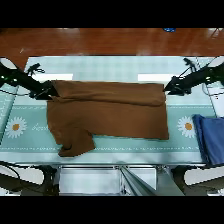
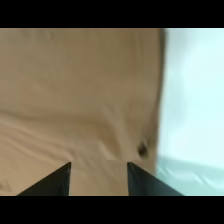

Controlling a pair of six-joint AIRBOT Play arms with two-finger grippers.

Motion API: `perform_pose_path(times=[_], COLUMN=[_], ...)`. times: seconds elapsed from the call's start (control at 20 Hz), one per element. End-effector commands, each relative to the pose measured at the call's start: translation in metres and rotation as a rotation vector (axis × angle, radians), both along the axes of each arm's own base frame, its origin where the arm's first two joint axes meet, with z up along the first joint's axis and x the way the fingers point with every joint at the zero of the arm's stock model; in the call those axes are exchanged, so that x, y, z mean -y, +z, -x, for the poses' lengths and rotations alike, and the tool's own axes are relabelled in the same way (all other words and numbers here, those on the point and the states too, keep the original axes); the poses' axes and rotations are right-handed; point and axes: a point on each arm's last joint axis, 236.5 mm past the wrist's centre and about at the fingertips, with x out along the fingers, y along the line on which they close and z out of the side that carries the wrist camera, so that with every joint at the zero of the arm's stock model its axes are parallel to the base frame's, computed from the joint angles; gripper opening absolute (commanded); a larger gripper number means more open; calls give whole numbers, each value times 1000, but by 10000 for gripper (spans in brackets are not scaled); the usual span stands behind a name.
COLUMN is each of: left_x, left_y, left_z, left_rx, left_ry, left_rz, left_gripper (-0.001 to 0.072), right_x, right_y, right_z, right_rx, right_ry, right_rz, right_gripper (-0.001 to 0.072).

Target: Fold the shirts.

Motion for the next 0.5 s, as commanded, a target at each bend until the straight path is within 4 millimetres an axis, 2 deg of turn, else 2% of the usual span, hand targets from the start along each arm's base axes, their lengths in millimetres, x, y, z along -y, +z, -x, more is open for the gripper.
perform_pose_path(times=[0.0, 0.1, 0.15, 0.2, 0.25, 0.3, 0.4, 0.45], left_x=[-21, -35, -40, -37, -30, -19, -4, -2], left_y=[32, 30, 20, 8, -2, -10, -21, -28], left_z=[20, 54, 75, 96, 112, 125, 145, 157], left_rx=[0, -22, -61, -91, -104, -101, -100, -122], left_ry=[57, 102, 150, 193, 231, 265, 326, 346], left_rz=[-12, -38, -53, -29, 13, 69, 148, 156], left_gripper=[510, 510, 510, 510, 510, 510, 510, 510], right_x=[51, 76, 79, 75, 64, 42, 3, -6], right_y=[39, 48, 46, 41, 34, 30, 33, 33], right_z=[26, 55, 67, 79, 92, 103, 113, 117], right_rx=[27, 54, 78, 100, 114, 140, 226, 243], right_ry=[-72, -159, -212, -262, -295, -304, -298, -309], right_rz=[92, 153, 154, 143, 114, 53, -78, -111], right_gripper=[410, 410, 410, 410, 410, 410, 410, 410])
